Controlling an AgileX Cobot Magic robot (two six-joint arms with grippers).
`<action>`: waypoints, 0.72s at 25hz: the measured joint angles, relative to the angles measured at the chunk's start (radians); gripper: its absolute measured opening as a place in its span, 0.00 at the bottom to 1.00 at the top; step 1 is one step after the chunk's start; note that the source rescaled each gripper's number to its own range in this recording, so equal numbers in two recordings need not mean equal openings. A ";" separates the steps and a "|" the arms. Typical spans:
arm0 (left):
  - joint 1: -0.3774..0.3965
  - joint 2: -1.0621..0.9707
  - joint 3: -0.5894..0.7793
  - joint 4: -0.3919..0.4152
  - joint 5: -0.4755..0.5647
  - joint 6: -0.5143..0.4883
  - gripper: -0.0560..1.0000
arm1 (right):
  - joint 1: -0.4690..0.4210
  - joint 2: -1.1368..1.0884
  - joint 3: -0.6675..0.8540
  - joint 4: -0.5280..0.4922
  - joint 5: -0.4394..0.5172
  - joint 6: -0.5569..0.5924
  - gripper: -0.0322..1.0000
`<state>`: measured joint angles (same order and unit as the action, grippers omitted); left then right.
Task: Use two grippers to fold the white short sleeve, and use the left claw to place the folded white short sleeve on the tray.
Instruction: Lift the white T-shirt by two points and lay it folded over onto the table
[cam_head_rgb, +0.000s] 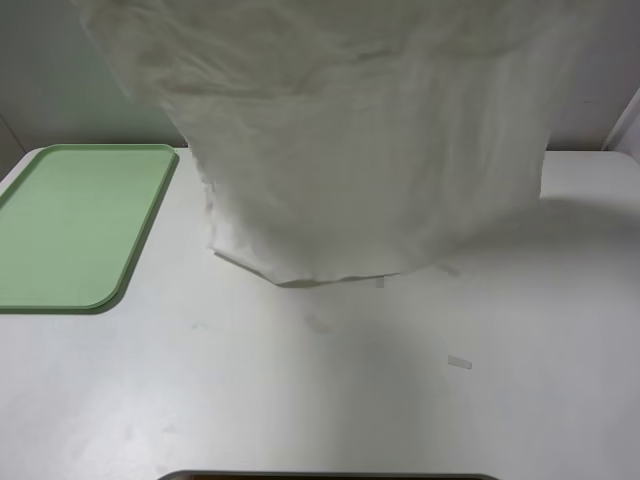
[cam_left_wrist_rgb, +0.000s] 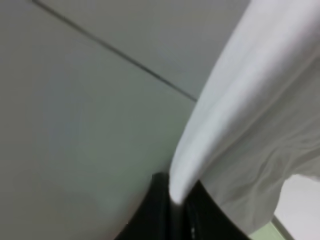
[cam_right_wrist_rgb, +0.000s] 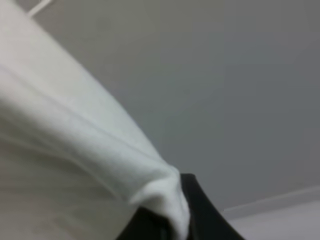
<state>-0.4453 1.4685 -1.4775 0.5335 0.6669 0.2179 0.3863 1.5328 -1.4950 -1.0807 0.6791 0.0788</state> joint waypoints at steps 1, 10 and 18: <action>-0.024 -0.024 0.000 0.009 0.007 -0.001 0.05 | 0.027 -0.057 0.000 -0.005 0.026 -0.012 0.03; -0.350 -0.317 0.000 0.176 0.198 -0.107 0.05 | 0.189 -0.250 0.000 -0.096 0.221 -0.058 0.03; -0.404 -0.425 0.000 0.178 0.253 -0.117 0.05 | 0.280 -0.398 -0.004 -0.110 0.236 -0.086 0.03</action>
<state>-0.8488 1.0434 -1.4775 0.7117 0.9199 0.1012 0.6664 1.1349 -1.4987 -1.1906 0.9153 -0.0076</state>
